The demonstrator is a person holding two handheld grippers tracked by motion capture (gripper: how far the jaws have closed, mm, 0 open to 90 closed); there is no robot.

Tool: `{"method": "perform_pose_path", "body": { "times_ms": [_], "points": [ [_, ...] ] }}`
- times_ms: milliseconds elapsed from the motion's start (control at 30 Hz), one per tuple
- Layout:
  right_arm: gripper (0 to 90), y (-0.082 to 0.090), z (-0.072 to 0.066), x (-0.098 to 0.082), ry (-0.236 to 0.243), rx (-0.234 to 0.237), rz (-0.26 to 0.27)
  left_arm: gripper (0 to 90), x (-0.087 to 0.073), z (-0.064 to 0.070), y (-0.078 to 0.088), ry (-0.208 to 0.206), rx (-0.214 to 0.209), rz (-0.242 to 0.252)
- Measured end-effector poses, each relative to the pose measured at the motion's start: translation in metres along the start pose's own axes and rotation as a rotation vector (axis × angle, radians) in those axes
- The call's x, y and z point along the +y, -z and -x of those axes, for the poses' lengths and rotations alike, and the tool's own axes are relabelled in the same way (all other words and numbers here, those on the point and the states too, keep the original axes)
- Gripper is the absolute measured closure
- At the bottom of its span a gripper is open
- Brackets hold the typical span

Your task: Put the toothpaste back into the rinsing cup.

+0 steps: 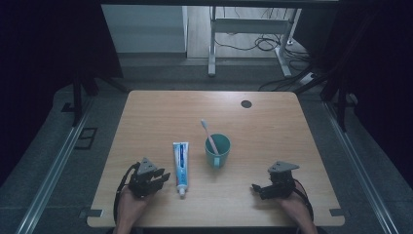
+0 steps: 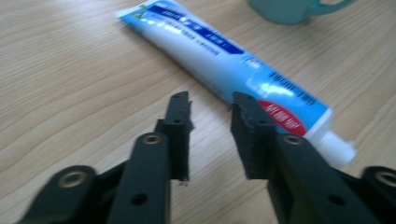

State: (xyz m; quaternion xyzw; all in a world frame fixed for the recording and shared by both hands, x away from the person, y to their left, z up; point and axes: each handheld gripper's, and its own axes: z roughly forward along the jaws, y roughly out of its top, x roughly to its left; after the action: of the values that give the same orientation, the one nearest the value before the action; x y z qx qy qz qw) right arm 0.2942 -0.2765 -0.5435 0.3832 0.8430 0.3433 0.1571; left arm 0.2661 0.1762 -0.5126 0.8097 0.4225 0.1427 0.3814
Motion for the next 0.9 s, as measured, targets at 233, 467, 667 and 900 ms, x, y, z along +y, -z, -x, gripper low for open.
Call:
{"method": "perform_pose_path", "body": {
  "times_ms": [233, 467, 667, 900],
  "points": [
    [0.0, 0.0, 0.0, 0.0, -0.001, 0.0, 0.0, 89.0, 0.012, 0.011, -0.001, -0.019, -0.044, 0.004],
    [0.0, 0.0, 0.0, 0.0, -0.002, -0.001, 0.0, 89.7, 0.021, 0.024, -0.009, -0.039, -0.097, -0.005],
    [0.0, 0.0, 0.0, 0.0, -0.002, -0.002, 0.0, 89.7, 0.03, 0.038, -0.021, -0.069, -0.119, -0.025],
    [0.0, 0.0, 0.0, 0.0, -0.002, -0.002, 0.001, 89.7, 0.031, 0.047, -0.032, -0.077, -0.121, -0.057]
  ]
}}
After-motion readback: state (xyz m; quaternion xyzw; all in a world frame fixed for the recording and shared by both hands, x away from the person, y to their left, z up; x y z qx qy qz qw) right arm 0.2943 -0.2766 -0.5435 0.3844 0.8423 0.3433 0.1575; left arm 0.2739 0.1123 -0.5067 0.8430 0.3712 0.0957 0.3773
